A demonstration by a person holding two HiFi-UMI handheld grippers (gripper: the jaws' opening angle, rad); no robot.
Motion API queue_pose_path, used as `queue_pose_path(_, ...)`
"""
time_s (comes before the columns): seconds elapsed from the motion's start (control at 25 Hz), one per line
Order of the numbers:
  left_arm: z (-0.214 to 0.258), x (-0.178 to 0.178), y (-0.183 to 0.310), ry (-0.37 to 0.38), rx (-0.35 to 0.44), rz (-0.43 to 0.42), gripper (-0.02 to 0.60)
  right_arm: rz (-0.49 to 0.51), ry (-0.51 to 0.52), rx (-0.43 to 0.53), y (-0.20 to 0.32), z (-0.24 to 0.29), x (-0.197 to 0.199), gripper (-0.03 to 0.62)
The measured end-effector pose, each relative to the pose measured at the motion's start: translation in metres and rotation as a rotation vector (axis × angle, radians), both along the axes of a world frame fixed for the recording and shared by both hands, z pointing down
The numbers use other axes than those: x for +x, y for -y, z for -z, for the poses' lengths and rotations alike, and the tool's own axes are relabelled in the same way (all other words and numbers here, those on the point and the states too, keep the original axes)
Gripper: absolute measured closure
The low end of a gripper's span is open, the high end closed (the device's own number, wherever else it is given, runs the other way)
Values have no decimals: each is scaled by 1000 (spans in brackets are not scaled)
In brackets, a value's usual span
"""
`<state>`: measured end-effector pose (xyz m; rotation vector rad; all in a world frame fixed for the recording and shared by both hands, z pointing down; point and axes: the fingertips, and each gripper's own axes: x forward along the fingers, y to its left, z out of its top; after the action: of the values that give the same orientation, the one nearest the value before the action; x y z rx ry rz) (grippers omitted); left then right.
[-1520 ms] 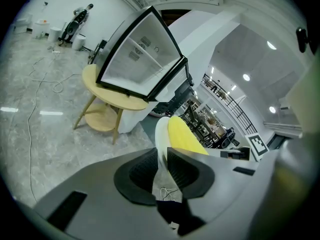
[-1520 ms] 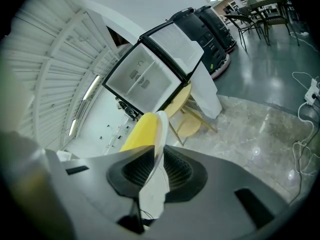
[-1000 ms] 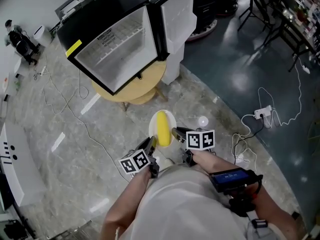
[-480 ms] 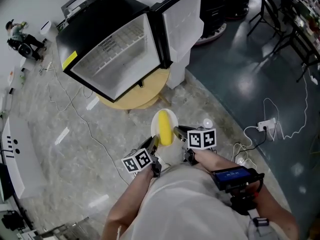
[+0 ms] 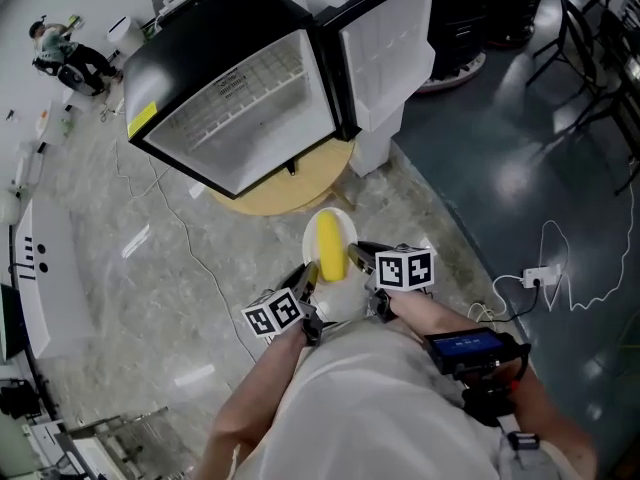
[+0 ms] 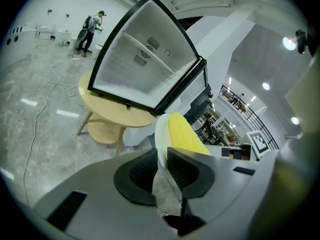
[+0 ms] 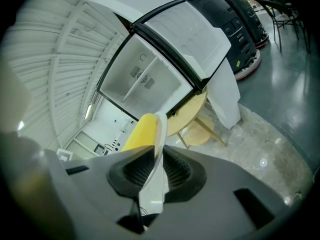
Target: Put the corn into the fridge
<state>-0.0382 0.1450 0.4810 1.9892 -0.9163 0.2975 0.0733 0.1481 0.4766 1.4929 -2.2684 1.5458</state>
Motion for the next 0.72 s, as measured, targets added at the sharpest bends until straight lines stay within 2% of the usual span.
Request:
queue_pose_path(0.36, 3, 2, 14, 10, 0, 65, 515, 73, 10, 8, 23, 4, 1, 547)
queue_pose_path(0.72, -5, -1, 48, 16, -14, 44, 515, 67, 9, -35, 54, -10, -2, 548)
